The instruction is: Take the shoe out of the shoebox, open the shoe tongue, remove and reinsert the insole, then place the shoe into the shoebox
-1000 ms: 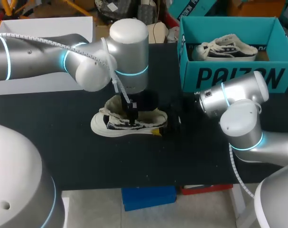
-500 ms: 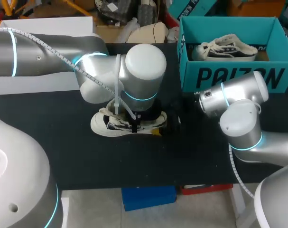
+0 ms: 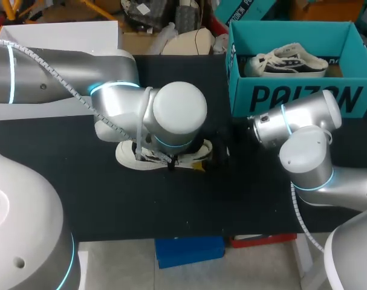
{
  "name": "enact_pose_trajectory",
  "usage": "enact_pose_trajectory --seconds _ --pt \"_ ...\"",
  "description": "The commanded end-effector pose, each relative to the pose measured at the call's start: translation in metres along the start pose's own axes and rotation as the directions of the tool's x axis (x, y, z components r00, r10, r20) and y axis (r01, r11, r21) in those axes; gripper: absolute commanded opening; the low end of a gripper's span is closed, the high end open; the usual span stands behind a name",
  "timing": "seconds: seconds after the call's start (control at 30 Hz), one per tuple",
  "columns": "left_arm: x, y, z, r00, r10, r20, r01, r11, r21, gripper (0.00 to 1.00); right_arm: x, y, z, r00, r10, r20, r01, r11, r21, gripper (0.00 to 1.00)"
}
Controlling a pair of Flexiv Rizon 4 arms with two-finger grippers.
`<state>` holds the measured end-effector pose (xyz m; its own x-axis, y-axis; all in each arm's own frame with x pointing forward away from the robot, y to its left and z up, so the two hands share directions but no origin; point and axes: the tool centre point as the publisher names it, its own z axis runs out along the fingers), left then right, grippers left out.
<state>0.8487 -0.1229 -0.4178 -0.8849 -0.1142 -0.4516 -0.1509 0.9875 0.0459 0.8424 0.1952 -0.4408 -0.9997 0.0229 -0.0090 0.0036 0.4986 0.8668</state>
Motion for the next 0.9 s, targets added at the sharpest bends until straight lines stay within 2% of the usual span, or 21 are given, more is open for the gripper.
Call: enact_pose_trajectory --seconds 0.03,0.2,0.4,0.5,0.57,0.6,0.63,0.9 --pt "-0.005 0.010 0.028 0.999 -0.019 0.034 0.018 1.000 0.023 0.28 0.001 -0.004 0.000 1.000 0.001 -0.002 -0.001 1.000 0.002 0.00" --pt "-0.006 0.009 0.029 0.999 -0.014 0.031 0.014 1.000 0.025 0.16 0.001 -0.004 0.000 1.000 0.001 -0.002 -0.001 1.000 0.002 0.00" --pt "-0.007 0.005 0.030 1.000 -0.008 0.013 0.008 0.999 0.031 0.20 0.001 -0.004 0.000 1.000 0.001 -0.002 -0.001 1.000 0.002 0.00" --pt "-0.006 0.001 0.031 0.998 -0.002 -0.061 0.006 0.997 0.077 0.23 0.001 -0.004 0.000 1.000 0.001 -0.002 -0.001 1.000 0.002 0.00" --pt "-0.006 0.000 0.034 0.996 0.013 -0.085 -0.006 0.997 0.082 0.20 0.001 -0.004 0.000 1.000 0.001 -0.002 -0.001 1.000 0.002 0.00" --pt "-0.006 -0.001 0.034 0.995 0.016 -0.102 -0.006 0.996 0.090 0.06 0.001 -0.004 0.000 1.000 0.001 -0.002 -0.001 1.000 0.002 0.00" --pt "-0.006 -0.001 0.035 0.994 0.017 -0.110 -0.007 0.996 0.089 0.00 0.001 -0.004 0.000 1.000 0.001 -0.002 -0.001 1.000 0.002 0.00" --pt "-0.004 -0.008 0.030 0.992 0.070 -0.102 -0.060 0.994 0.097 0.00 0.001 -0.004 0.000 1.000 0.001 -0.002 -0.001 1.000 0.002 0.00"
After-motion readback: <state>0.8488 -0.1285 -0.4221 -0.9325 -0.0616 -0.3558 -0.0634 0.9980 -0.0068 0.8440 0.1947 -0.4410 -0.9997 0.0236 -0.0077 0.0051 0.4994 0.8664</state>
